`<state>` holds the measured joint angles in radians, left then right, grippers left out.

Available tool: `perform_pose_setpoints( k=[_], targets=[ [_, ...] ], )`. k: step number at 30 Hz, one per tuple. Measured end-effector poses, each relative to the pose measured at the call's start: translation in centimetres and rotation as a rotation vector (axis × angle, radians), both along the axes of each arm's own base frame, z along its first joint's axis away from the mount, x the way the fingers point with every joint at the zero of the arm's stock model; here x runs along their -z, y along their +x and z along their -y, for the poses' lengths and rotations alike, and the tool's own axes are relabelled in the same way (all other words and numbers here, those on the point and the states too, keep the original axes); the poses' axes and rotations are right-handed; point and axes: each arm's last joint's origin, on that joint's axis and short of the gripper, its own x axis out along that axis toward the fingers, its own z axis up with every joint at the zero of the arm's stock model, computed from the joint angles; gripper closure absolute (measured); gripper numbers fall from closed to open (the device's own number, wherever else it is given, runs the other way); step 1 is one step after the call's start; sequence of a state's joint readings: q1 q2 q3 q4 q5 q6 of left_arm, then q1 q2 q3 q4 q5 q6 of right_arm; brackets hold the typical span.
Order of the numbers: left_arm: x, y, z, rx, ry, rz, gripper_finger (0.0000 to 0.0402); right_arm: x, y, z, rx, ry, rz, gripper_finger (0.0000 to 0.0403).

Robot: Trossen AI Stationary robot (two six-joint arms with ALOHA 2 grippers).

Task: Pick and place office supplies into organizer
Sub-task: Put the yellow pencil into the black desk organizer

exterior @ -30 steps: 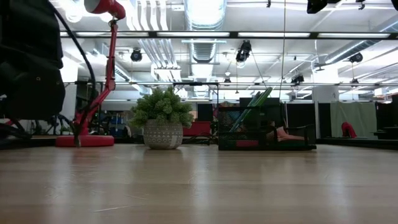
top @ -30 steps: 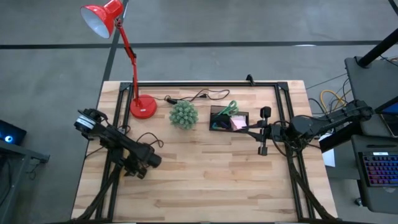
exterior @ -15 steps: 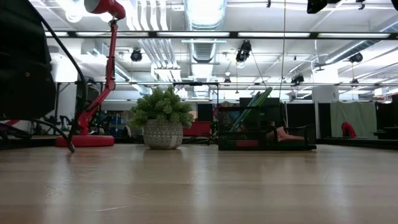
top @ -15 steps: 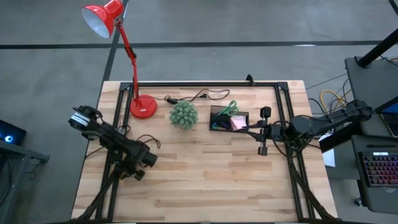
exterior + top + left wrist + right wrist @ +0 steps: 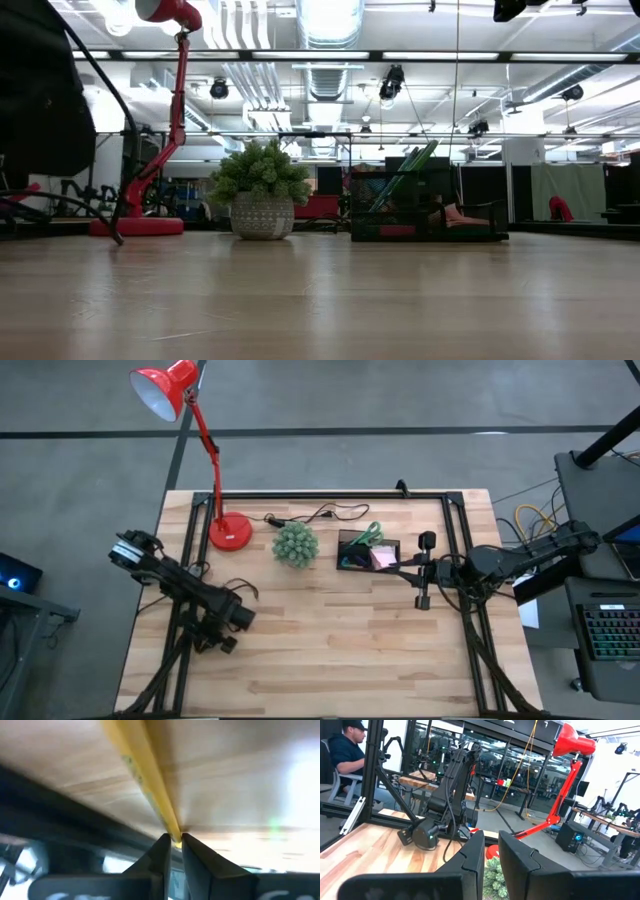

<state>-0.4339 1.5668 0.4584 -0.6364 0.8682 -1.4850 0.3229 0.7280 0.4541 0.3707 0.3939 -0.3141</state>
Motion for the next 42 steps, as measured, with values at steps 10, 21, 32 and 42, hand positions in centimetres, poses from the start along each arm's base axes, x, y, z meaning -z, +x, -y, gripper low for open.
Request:
perform_pose_setpoints(
  k=[10,21,32,42],
  targets=[
    [-0.8,1.1,0.4,-0.044,0.032,0.097,0.0373,0.0,0.0,0.0,0.0,0.0,0.0,0.0355],
    [-0.6,1.2,0.4,-0.019,0.026,0.116,0.0352,0.0,0.0,0.0,0.0,0.0,0.001,0.0355],
    [-0.5,1.3,0.4,0.046,-0.004,0.189,0.0311,0.0,0.0,0.0,0.0,0.0,0.0,0.0355],
    [-0.3,1.1,0.2,0.035,0.077,0.186,0.0376,0.0,0.0,0.0,0.0,0.0,0.0,0.0355]
  ],
)
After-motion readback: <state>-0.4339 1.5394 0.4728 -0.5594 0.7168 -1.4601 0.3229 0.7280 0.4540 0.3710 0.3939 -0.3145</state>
